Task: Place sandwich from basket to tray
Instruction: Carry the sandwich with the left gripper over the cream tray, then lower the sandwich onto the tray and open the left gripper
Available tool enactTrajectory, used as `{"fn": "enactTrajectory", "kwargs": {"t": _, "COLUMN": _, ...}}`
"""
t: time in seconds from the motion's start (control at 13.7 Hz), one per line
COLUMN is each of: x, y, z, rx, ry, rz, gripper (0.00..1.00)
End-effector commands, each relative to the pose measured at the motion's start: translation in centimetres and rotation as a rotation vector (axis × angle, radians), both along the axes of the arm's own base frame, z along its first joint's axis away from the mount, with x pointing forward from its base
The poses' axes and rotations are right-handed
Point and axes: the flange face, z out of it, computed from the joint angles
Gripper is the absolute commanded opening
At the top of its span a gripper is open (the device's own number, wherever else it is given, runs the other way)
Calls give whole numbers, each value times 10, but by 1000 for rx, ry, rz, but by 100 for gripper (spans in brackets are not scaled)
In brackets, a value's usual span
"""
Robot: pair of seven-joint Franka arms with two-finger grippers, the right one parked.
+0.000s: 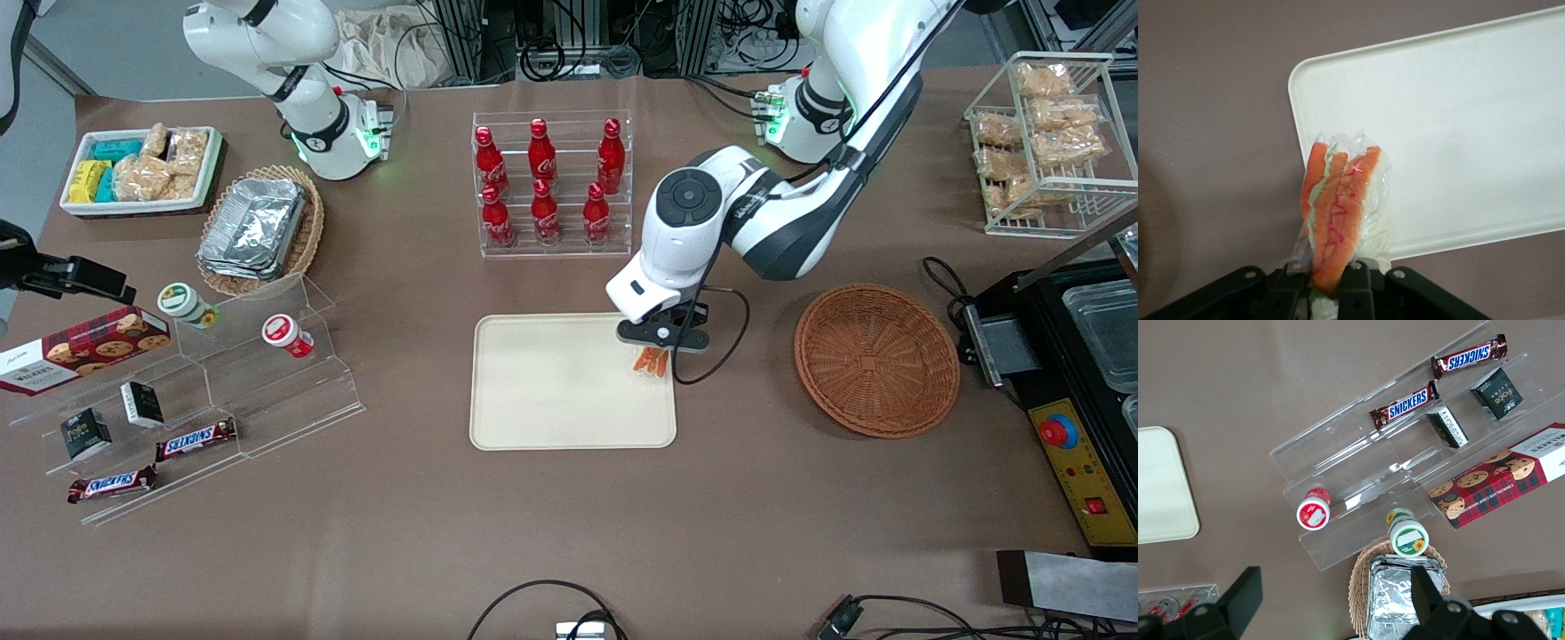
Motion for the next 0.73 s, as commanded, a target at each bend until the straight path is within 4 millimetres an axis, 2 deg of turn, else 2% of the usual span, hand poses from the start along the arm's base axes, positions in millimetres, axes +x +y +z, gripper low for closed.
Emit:
{"fn": "enactTrajectory", "kwargs": {"t": 0.0, "x": 5, "y": -10, "z": -14, "rx": 14, "ry": 2, "rz": -13, "gripper": 5}}
{"fn": "enactTrajectory", "kwargs": {"t": 0.44, "x": 8, "y": -27, "z": -57, "rx": 27, "ry": 36, "rz": -38, "gripper": 7}}
{"fn": "enactTrajectory", "kwargs": {"t": 0.66, "x": 14, "y": -32, "z": -66, "rx": 16, "ry": 48, "rz": -21, "gripper": 7}}
